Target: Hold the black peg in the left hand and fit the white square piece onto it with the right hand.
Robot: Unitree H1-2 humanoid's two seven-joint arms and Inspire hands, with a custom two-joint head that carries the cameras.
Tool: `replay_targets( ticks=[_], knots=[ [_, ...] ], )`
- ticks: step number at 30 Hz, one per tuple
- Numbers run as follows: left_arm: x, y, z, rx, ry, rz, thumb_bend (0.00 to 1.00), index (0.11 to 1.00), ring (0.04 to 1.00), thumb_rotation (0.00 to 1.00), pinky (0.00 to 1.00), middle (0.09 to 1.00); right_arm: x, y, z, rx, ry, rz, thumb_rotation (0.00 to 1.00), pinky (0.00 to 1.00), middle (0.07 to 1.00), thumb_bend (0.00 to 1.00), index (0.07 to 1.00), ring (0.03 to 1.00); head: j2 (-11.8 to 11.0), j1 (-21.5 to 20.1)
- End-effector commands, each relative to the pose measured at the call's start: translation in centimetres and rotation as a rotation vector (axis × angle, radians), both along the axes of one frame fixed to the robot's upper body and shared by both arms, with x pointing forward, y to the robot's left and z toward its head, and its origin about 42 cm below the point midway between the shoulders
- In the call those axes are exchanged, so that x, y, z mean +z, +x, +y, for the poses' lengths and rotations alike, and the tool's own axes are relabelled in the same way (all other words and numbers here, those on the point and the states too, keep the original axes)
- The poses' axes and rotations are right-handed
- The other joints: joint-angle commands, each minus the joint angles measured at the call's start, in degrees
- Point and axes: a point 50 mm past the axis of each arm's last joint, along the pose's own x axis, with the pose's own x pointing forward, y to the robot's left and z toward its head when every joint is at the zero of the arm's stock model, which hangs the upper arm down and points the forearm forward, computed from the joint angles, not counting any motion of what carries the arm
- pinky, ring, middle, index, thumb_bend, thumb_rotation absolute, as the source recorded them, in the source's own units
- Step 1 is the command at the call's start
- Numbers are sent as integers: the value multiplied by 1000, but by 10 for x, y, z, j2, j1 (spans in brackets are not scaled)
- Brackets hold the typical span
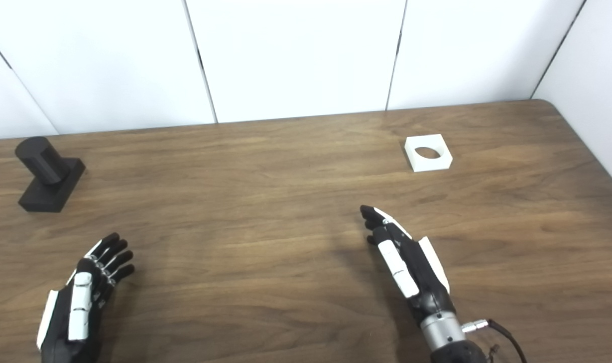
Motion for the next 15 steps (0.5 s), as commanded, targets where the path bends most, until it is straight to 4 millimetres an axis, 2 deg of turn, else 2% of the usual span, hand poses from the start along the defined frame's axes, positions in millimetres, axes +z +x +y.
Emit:
replay_targets(
  ticks=[1, 15],
  knots=[
    [1, 0, -7, -13, -15, -10, 469, 864, 842, 907, 796, 866, 2, 1, 4, 22, 22, -5, 1000, 820, 890, 489, 863, 891, 0, -1],
    [0, -1, -6, -18, 1, -9, 472, 869, 843, 916, 794, 869, 1, 2, 3, 15, 35, -2, 1000, 812, 888, 500, 861, 889, 0, -2]
  ],
)
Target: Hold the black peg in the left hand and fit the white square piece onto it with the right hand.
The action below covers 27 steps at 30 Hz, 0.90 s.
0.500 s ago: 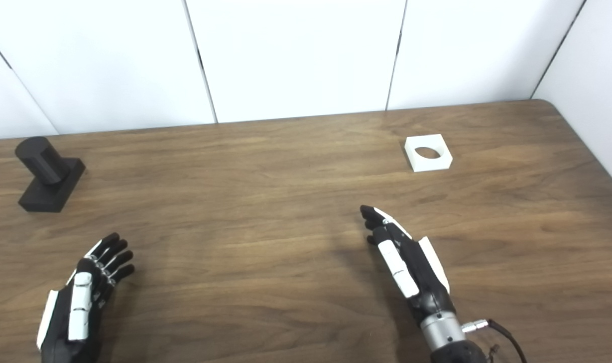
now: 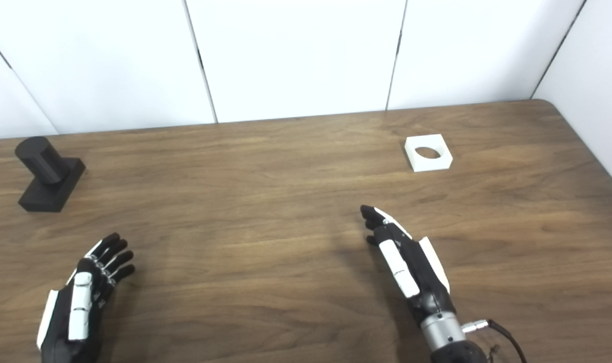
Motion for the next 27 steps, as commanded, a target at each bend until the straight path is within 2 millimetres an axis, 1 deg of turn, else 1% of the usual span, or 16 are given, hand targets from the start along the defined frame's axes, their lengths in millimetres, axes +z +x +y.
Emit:
replay_targets(
  ticks=[1, 9, 19, 25, 27],
  knots=[
    [0, -1, -6, -16, -6, -9, 473, 869, 842, 913, 793, 868, 2, 2, 4, 16, 17, -5, 1000, 810, 888, 502, 861, 888, 1, -1],
    [-1, 0, -6, -11, -13, -6, 486, 864, 835, 891, 788, 863, 1, 2, 4, 15, 19, -6, 1000, 788, 887, 485, 861, 884, -2, -1],
    [0, -1, -7, -14, -22, -5, 471, 874, 848, 896, 805, 872, 0, 2, 4, 14, 18, -9, 1000, 765, 882, 487, 857, 875, -2, -2],
    [0, 0, -8, -12, -18, -6, 479, 872, 842, 898, 795, 869, -1, 2, 3, 14, 14, -8, 1000, 768, 888, 488, 859, 882, -4, 1],
    [-1, 0, -8, -13, -19, -6, 478, 872, 843, 898, 796, 869, -1, 2, 2, 14, 18, -6, 1000, 769, 888, 485, 859, 883, -8, 10]
  ],
)
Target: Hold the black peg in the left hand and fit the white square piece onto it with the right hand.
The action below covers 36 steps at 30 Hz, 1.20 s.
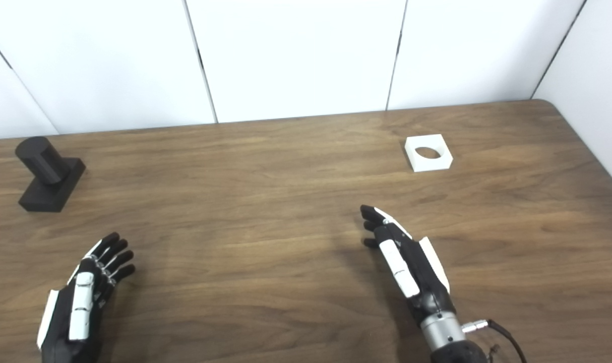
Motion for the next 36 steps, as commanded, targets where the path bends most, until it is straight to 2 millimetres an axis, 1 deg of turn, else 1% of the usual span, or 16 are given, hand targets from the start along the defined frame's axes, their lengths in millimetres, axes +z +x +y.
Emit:
replay_targets(
  ticks=[1, 3, 4, 5, 8, 9, 10, 12, 15, 19, 21, 24, 27, 29, 31, 36],
  knots=[
    [-2, 0, -8, -12, -16, -6, 479, 871, 842, 896, 795, 868, -1, 2, 2, 15, 16, -5, 1000, 769, 888, 487, 859, 884, 0, 2],
    [-3, 0, -11, -11, -14, -4, 484, 869, 841, 892, 791, 868, -2, 2, -1, 15, 16, -7, 1000, 770, 887, 488, 859, 882, -6, 27],
    [-4, 0, -12, -11, -14, -3, 489, 869, 842, 892, 789, 868, -2, 2, -2, 14, 17, -7, 1000, 774, 887, 489, 859, 882, -7, 31],
    [-5, -1, -14, -12, -14, -1, 493, 870, 842, 893, 788, 868, -2, 1, -4, 14, 15, -6, 1000, 776, 887, 489, 859, 882, -13, 55],
    [-7, -1, -20, -10, -18, 3, 496, 864, 838, 875, 773, 864, -3, 0, -8, 15, 22, -8, 1000, 789, 892, 477, 865, 891, -23, 84],
    [-9, -1, -22, -10, -13, 3, 494, 861, 835, 868, 768, 862, -4, 0, -10, 15, 27, -8, 1000, 791, 892, 472, 865, 891, -32, 105],
    [-9, -1, -24, -10, -9, 5, 500, 858, 831, 859, 766, 858, -5, 0, -12, 16, 30, -5, 1000, 798, 896, 469, 872, 895, -34, 109],
    [-12, -1, -29, -11, -12, 9, 528, 853, 828, 836, 768, 853, -6, 0, -16, 15, 38, 1, 1000, 813, 904, 468, 883, 904, -46, 133],
    [-15, -1, -36, -13, -14, 12, 535, 851, 821, 822, 765, 850, -8, 0, -20, 14, 47, 4, 1000, 834, 911, 476, 891, 915, -59, 159],
    [-18, 0, -43, -14, -7, 14, 555, 856, 830, 843, 778, 856, -10, 2, -23, 13, 45, 9, 1000, 854, 922, 487, 898, 932, -70, 180],
    [-20, 0, -46, -13, 0, 16, 554, 854, 828, 849, 779, 854, -10, 2, -25, 12, 62, 19, 1000, 887, 934, 495, 904, 950, -79, 195],
    [-22, 0, -49, -16, 8, 18, 547, 854, 817, 856, 764, 850, -12, 2, -27, 11, 79, 29, 1000, 910, 943, 545, 904, 962, -90, 211],
    [-24, -1, -51, -28, 2, 20, 560, 854, 819, 847, 771, 848, -13, 2, -29, 7, 78, 40, 1000, 906, 945, 585, 904, 962, -99, 223],
    [-25, 0, -52, -37, 2, 23, 566, 857, 825, 848, 777, 851, -13, 3, -30, 6, 86, 45, 1000, 900, 946, 596, 904, 959, -102, 229],
    [-26, 0, -53, -40, 6, 28, 572, 860, 831, 850, 784, 855, -14, 3, -31, 7, 97, 49, 1000, 929, 956, 610, 912, 973, -105, 233],
    [-28, 0, -55, -41, 7, 27, 551, 864, 834, 854, 781, 860, -15, 4, -31, 5, 94, 46, 1000, 923, 959, 565, 925, 971, -112, 236]
  ],
)
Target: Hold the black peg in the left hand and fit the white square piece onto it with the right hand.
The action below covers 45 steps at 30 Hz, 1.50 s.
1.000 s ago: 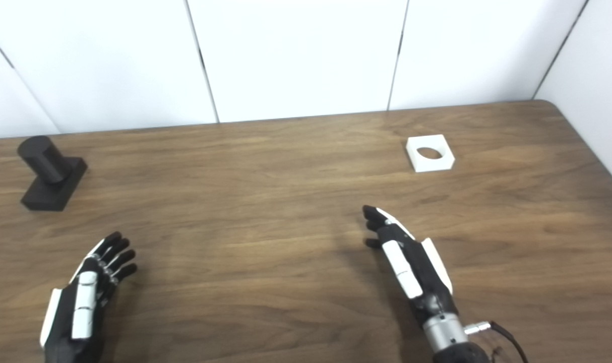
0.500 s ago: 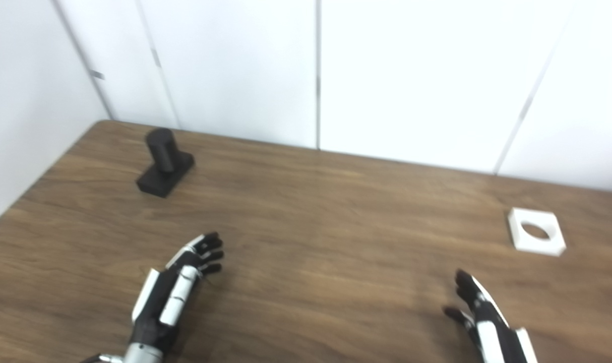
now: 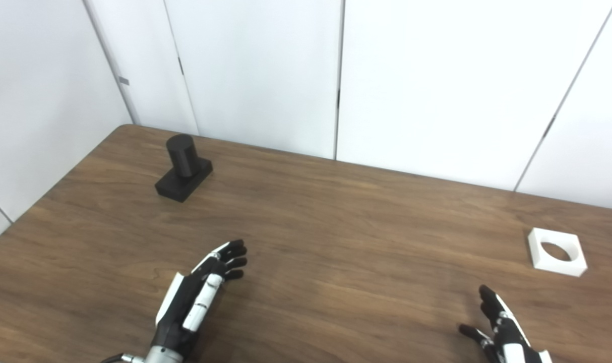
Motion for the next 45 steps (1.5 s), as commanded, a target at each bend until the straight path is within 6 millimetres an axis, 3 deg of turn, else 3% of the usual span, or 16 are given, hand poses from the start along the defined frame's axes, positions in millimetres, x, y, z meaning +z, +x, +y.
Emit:
replay_targets(
  ticks=[1, 3, 13, 16, 19, 22, 27, 30, 34, 36, 41, 44, 45],
  knots=[
    [-14, -4, -25, -16, -55, 54, 549, 865, 835, 856, 781, 860, -4, 0, -7, -13, -21, 24, 1000, 919, 956, 551, 924, 968, -1, -2],
    [-15, -3, -25, -15, -58, 52, 536, 865, 835, 856, 780, 860, -4, 0, -6, -14, -16, 25, 1000, 916, 956, 520, 926, 969, -1, -2],
    [-14, -4, -26, -23, -74, 62, 526, 887, 858, 858, 804, 880, -4, -2, -9, 1, 2, 12, 1000, 904, 953, 558, 916, 971, 2, -2],
    [-13, -6, -27, 24, -133, 76, 511, 867, 839, 744, 804, 859, -3, -3, -11, -4, 21, 24, 1000, 912, 957, 573, 919, 974, 4, -3],
    [-8, -9, -27, 45, -144, 73, 495, 871, 839, 697, 806, 857, -3, -6, -14, -25, 80, 33, 1000, 905, 953, 592, 912, 968, 3, 2],
    [7, -9, -21, 60, -100, 18, 529, 882, 836, 618, 796, 863, -2, -9, -15, -36, 97, 38, 1000, 904, 952, 599, 908, 968, 3, 3],
    [46, -3, -6, 124, 113, -35, 607, 890, 875, 508, 862, 876, -4, -10, -17, -37, 103, 41, 1000, 906, 950, 620, 896, 971, 1, 1],
    [67, 1, 5, 131, 237, -44, 653, 916, 904, 523, 894, 903, -4, -10, -16, -37, 102, 40, 1000, 909, 949, 603, 893, 970, -1, 6],
    [98, 9, 25, 150, 338, -39, 708, 978, 943, 452, 935, 947, -5, -9, -14, -33, 97, 42, 1000, 913, 952, 597, 877, 972, -1, 7],
    [111, 14, 36, 186, 479, -17, 771, 996, 957, 491, 916, 969, -5, -8, -13, -29, 100, 38, 1000, 921, 955, 593, 871, 975, -1, 6],
    [114, 30, 54, 289, 717, 12, 855, 1000, 954, 579, 786, 995, -5, -7, -12, -28, 106, 41, 1000, 928, 950, 590, 859, 977, -1, 9],
    [111, 42, 61, 365, 862, 8, 905, 1000, 944, 629, 783, 988, -5, -7, -12, -29, 87, 38, 1000, 914, 942, 595, 855, 967, -1, 12],
    [110, 46, 63, 384, 905, 0, 909, 1000, 966, 645, 842, 992, -5, -7, -13, -28, 82, 38, 1000, 913, 939, 588, 854, 963, -1, 14]
  ],
)
